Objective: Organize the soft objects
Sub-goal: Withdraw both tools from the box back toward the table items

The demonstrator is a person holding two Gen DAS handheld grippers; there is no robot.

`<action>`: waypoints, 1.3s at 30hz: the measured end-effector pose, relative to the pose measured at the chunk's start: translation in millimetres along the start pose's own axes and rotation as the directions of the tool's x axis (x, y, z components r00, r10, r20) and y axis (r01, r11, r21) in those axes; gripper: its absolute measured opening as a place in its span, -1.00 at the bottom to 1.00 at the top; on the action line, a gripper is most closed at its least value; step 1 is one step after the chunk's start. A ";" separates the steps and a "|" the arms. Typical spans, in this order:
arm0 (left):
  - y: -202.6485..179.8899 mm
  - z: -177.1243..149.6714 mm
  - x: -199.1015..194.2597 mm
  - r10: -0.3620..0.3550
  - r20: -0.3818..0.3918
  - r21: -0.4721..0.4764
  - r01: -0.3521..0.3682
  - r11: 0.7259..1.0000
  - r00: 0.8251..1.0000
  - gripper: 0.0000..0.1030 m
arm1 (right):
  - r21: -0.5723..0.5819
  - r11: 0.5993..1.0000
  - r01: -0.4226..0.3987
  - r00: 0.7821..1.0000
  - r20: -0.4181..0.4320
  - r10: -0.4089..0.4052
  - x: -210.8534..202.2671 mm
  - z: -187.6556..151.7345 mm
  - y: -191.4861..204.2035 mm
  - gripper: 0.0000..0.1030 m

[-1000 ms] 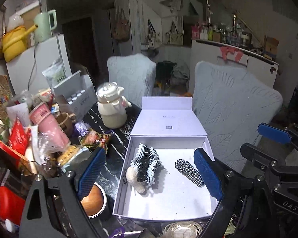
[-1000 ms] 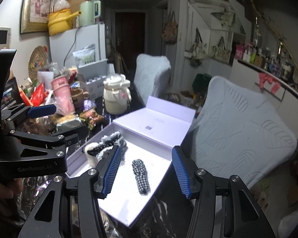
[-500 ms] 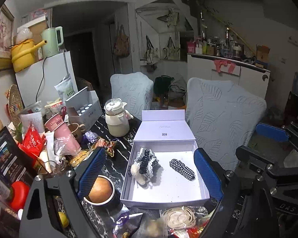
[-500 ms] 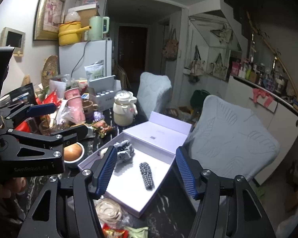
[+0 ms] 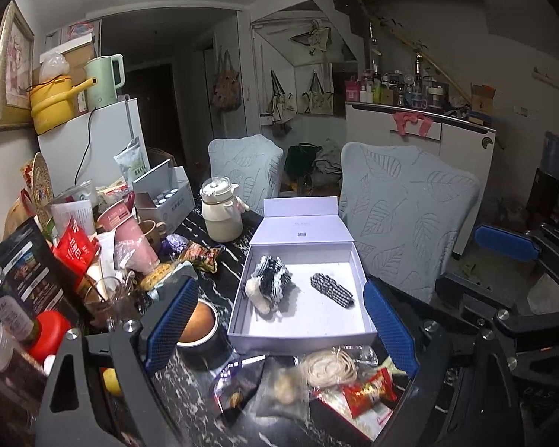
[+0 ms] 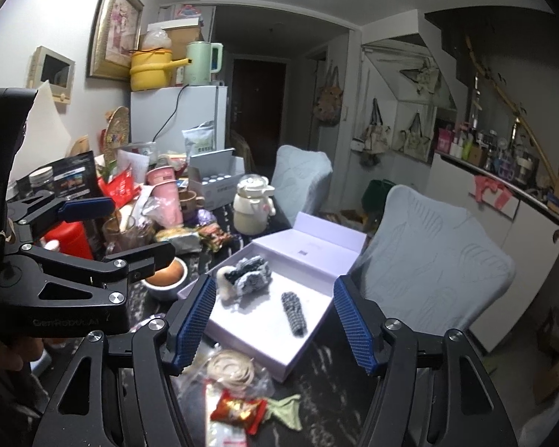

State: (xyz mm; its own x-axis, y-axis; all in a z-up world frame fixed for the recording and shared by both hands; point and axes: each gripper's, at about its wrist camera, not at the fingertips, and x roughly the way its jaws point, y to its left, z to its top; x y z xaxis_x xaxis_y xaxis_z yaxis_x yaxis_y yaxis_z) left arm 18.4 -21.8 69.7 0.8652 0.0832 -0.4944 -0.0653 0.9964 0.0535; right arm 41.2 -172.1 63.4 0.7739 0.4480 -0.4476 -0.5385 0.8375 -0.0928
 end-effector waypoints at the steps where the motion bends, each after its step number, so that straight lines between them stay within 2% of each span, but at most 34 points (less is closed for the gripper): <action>1: -0.3 -4.1 -3.4 -0.005 0.000 -0.001 0.005 1.000 1.000 0.78 | 0.003 1.000 -0.002 1.000 -0.001 0.002 -2.6 -3.7 1.5 0.29; 9: 1.2 -35.0 -20.9 -0.044 -0.025 -0.038 0.043 0.998 0.999 0.78 | 0.015 1.000 -0.017 0.999 -0.028 0.017 -16.5 -30.1 15.0 0.29; 17: -2.3 -66.2 -26.1 -0.043 -0.071 -0.053 0.039 0.998 0.997 0.78 | 0.073 0.997 -0.022 0.996 -0.084 0.028 -18.8 -63.5 14.2 0.29; 28: -11.0 -105.6 -11.9 -0.088 -0.167 -0.077 0.076 0.994 0.982 0.78 | 0.144 0.989 0.015 0.984 -0.177 0.010 -12.2 -105.7 -0.2 0.29; 39: -17.5 -139.7 9.3 -0.153 -0.248 -0.146 0.119 0.982 0.957 0.78 | 0.203 0.978 0.040 0.967 -0.254 0.014 -1.8 -150.5 -13.9 0.29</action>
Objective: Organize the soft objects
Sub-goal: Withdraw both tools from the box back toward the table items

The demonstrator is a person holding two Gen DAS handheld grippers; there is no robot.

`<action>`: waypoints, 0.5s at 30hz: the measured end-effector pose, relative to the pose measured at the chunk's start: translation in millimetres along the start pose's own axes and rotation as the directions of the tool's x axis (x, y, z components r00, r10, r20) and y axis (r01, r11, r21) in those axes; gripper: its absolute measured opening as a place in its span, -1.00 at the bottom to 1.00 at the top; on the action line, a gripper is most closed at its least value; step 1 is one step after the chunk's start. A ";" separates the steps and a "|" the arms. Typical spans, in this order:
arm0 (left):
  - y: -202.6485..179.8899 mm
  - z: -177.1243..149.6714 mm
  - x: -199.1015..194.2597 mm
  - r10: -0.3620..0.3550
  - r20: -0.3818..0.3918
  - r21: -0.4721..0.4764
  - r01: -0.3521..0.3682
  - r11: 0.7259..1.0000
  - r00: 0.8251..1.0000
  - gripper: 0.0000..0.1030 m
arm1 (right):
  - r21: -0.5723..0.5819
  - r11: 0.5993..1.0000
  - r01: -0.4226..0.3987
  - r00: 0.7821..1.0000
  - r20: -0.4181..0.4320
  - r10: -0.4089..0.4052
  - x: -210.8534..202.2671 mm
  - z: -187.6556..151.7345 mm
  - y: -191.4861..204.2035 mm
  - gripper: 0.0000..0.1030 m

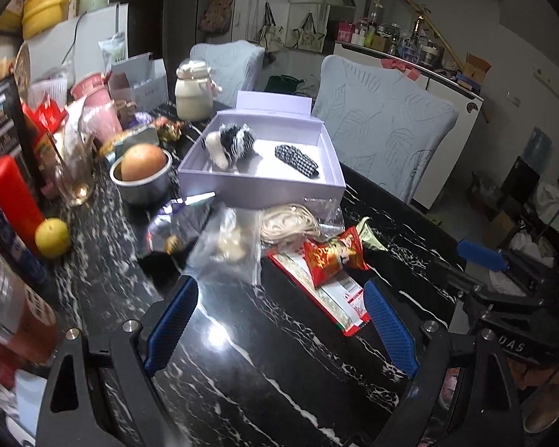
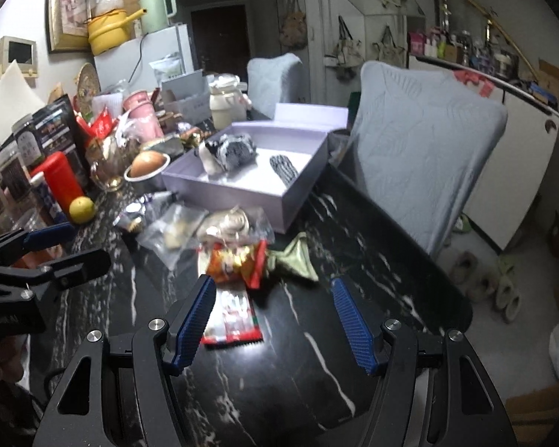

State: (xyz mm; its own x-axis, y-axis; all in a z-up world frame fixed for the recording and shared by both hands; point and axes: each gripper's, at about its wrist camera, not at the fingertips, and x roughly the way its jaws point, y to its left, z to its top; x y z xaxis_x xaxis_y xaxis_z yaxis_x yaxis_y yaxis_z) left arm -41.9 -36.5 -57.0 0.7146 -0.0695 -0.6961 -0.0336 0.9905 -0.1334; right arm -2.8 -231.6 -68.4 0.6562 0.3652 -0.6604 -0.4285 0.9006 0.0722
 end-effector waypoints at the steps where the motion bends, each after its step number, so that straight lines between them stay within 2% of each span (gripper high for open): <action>1: 0.4 -2.3 2.3 -0.004 -0.004 -0.003 0.004 1.000 1.000 0.78 | 0.007 1.000 -0.001 1.000 -0.009 0.002 2.7 -3.5 -2.2 0.29; 8: 1.4 -11.8 24.0 -0.030 -0.058 -0.043 0.028 0.999 0.998 0.78 | 0.059 0.998 -0.038 0.997 -0.067 0.042 22.7 -21.3 -12.4 0.29; 15: -7.4 -4.9 46.3 -0.052 -0.087 -0.048 0.048 0.998 0.995 0.78 | 0.086 0.995 -0.041 0.993 -0.105 0.050 40.3 -28.2 -25.5 0.29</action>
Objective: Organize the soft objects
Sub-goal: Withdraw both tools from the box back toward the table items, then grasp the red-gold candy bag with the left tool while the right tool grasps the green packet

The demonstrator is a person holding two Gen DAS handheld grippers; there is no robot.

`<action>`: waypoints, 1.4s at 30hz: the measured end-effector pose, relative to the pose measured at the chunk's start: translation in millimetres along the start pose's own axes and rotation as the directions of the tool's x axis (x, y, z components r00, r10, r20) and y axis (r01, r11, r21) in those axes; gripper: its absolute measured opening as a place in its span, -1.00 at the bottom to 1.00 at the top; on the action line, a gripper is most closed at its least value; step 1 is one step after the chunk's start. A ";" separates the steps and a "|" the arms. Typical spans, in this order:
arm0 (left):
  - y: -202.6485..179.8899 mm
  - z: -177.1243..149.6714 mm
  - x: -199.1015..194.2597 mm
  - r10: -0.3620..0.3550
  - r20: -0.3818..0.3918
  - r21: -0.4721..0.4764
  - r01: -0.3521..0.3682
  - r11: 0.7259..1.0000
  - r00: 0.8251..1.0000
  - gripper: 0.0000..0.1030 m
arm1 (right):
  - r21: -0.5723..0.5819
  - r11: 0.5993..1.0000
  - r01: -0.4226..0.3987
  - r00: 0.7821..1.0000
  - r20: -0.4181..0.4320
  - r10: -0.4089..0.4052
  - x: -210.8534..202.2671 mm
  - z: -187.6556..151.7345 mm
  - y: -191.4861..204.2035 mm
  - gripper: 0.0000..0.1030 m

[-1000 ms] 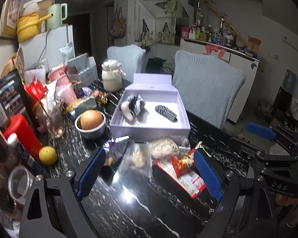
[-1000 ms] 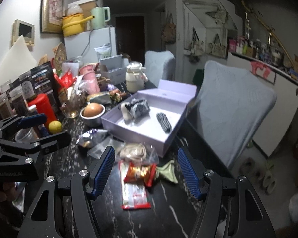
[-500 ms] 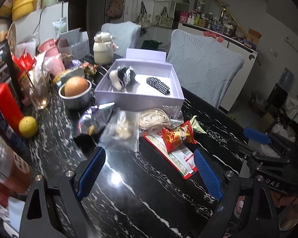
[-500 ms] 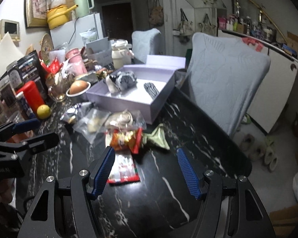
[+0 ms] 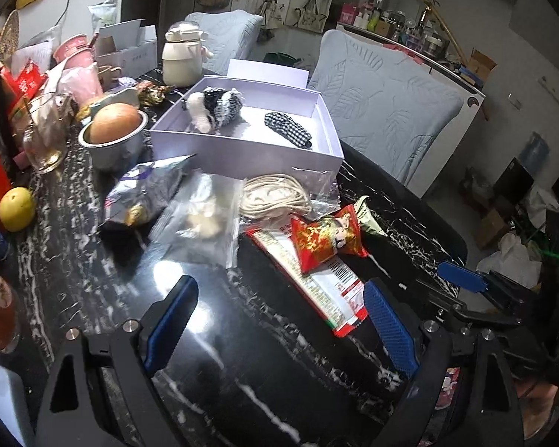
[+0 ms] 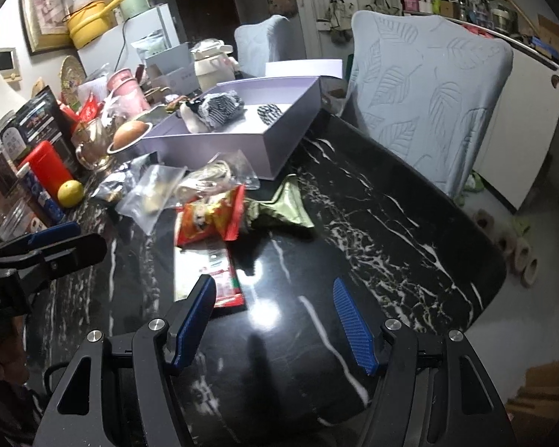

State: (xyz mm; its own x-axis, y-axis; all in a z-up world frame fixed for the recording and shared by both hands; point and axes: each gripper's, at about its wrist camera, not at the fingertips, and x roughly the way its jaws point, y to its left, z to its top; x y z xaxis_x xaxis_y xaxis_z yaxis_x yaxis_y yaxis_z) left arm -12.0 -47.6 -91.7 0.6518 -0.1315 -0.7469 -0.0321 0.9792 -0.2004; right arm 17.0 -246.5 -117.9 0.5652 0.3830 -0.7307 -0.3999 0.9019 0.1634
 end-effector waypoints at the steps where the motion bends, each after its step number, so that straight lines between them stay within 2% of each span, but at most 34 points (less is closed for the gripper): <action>1: -2.4 1.8 3.7 -0.003 -0.006 0.002 0.003 1.000 1.000 0.78 | 0.001 1.000 0.003 1.000 0.002 -0.003 0.6 0.4 -2.4 0.29; 7: -19.7 13.7 31.0 -0.040 -0.032 0.010 0.040 0.999 0.999 0.78 | 0.007 1.000 0.021 1.000 0.002 -0.021 5.5 7.4 -20.1 0.29; 13: -32.7 22.0 58.3 -0.027 -0.069 0.019 0.028 0.999 0.997 0.78 | 0.015 0.999 0.036 0.999 -0.004 -0.036 12.4 12.2 -37.8 0.29; 21: -30.1 33.0 96.3 -0.025 -0.144 -0.018 0.023 1.000 0.989 0.77 | 0.040 0.999 0.023 1.000 -0.021 -0.022 23.1 20.5 -59.0 0.29; 23: -31.3 32.3 101.5 -0.010 -0.148 -0.012 0.008 1.000 0.989 0.57 | 0.035 0.999 0.020 1.000 -0.019 -0.020 25.5 23.5 -59.5 0.29; 24: -32.0 31.8 101.1 0.006 -0.137 -0.003 -0.007 1.000 0.991 0.52 | 0.029 0.999 0.014 1.000 -0.021 -0.013 26.9 25.4 -59.5 0.29; 26: -30.8 30.7 98.9 0.001 -0.122 0.002 -0.001 1.000 0.992 0.18 | 0.016 1.000 0.002 1.000 -0.025 -0.002 29.9 27.8 -58.0 0.29; 28: -28.4 29.9 94.4 -0.020 -0.114 0.006 0.021 1.000 0.993 0.09 | 0.001 1.000 -0.013 0.999 -0.032 0.013 34.7 30.7 -55.3 0.29; 31: -22.3 28.2 88.7 -0.069 -0.120 -0.028 0.066 0.997 0.990 0.07 | -0.019 0.999 -0.037 0.998 -0.049 0.036 43.0 35.0 -50.2 0.29; 37: -16.2 27.0 67.7 -0.062 -0.089 -0.016 0.061 0.998 0.994 0.06 | -0.069 0.996 -0.049 0.997 -0.062 0.045 55.0 46.2 -32.3 0.39; 42: -3.2 30.7 57.3 -0.038 -0.064 -0.034 0.036 0.999 0.997 0.06 | -0.107 0.992 -0.063 0.995 -0.083 0.055 66.7 52.4 -16.2 0.40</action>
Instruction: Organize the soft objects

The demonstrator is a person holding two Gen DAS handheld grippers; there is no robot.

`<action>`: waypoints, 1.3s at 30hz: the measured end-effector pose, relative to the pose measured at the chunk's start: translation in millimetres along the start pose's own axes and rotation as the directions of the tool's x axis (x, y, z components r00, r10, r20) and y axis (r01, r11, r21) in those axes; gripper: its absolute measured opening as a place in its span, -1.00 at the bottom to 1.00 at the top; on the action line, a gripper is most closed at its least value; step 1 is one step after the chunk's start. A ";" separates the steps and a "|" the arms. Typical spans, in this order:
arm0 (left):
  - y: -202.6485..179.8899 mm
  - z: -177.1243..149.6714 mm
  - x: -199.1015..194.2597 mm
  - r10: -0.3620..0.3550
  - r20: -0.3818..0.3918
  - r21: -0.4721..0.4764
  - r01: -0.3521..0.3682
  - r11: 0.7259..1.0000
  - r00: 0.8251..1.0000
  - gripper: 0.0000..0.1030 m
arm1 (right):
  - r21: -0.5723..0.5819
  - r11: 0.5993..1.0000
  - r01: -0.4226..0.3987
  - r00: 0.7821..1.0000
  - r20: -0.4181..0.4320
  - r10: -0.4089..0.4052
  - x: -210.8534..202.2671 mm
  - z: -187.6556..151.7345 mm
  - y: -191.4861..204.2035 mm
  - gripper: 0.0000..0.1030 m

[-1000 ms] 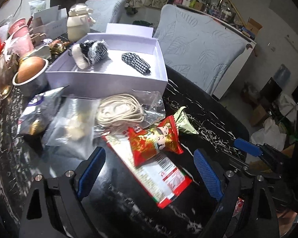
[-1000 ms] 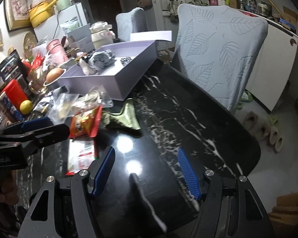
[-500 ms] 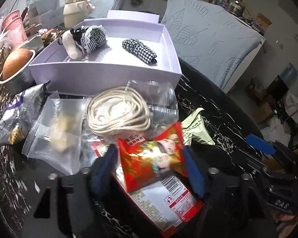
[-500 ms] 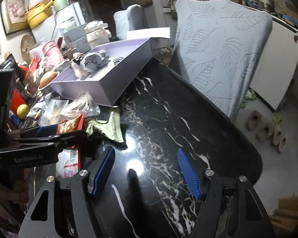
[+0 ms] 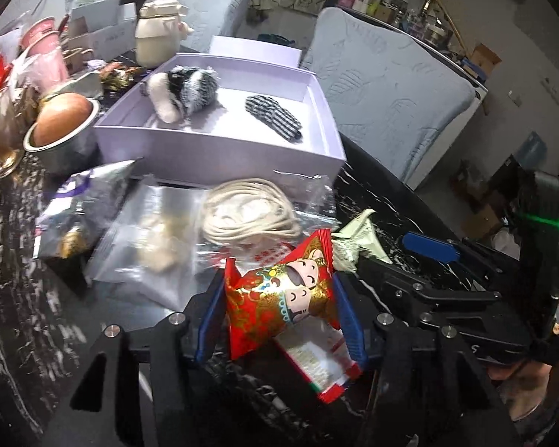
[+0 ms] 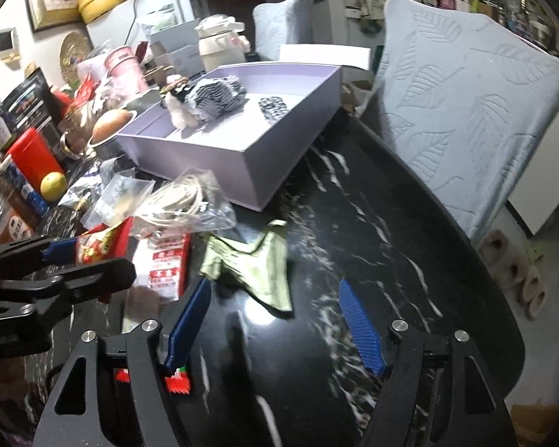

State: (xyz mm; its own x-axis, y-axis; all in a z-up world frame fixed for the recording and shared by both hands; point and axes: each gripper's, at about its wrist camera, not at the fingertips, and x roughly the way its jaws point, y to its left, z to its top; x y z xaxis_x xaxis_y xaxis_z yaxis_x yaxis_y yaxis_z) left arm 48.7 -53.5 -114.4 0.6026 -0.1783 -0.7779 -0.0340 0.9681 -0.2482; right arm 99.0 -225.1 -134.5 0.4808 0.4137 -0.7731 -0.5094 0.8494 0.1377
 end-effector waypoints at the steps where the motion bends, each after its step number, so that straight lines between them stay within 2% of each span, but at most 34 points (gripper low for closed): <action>1: 4.1 0.3 -1.8 0.004 0.005 -0.010 -0.004 1.000 1.000 0.06 | -0.004 1.000 0.000 1.000 -0.005 0.000 2.7 1.8 2.7 0.42; 7: 16.6 -0.4 -5.7 0.002 0.013 -0.037 -0.001 0.999 1.000 0.06 | -0.023 1.000 -0.006 0.999 -0.036 0.005 19.0 10.9 17.5 0.54; 12: 21.1 -1.3 -7.3 -0.009 0.022 -0.045 0.010 0.999 1.000 0.06 | -0.014 1.000 0.020 0.998 -0.060 -0.021 31.1 13.0 21.6 0.51; 16: 27.1 -3.4 -7.7 -0.009 0.030 -0.063 0.011 0.998 1.000 0.06 | -0.040 0.992 0.117 0.992 -0.039 -0.118 29.8 10.7 23.1 -0.11; 20: 28.4 -9.2 -10.1 -0.012 0.027 -0.068 0.014 0.998 1.000 0.06 | -0.040 0.994 0.102 0.994 -0.039 -0.103 23.7 5.2 20.6 -0.22; 25: 25.5 -16.4 -16.6 -0.016 0.032 -0.066 0.019 0.998 0.999 0.06 | 0.003 0.998 0.059 0.998 -0.037 -0.059 9.1 -10.3 18.2 -0.23; 32: 18.7 -29.1 -28.1 -0.021 0.042 -0.050 0.024 0.998 0.999 0.06 | 0.032 0.997 0.070 0.998 -0.006 -0.070 -17.6 -27.9 22.7 -0.23; 39: 10.5 -39.1 -47.6 -0.025 0.079 -0.025 0.027 0.999 0.997 0.06 | 0.046 0.999 0.026 0.999 0.047 -0.028 -53.2 -43.0 35.8 -0.23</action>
State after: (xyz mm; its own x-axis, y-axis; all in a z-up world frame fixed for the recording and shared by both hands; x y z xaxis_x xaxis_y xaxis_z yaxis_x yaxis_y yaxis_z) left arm -11.5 -41.7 -102.6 0.6646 -0.1876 -0.7233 -0.0379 0.9583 -0.2834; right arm 24.5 -230.7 -115.1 0.5278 0.4046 -0.7468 -0.4634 0.8740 0.1460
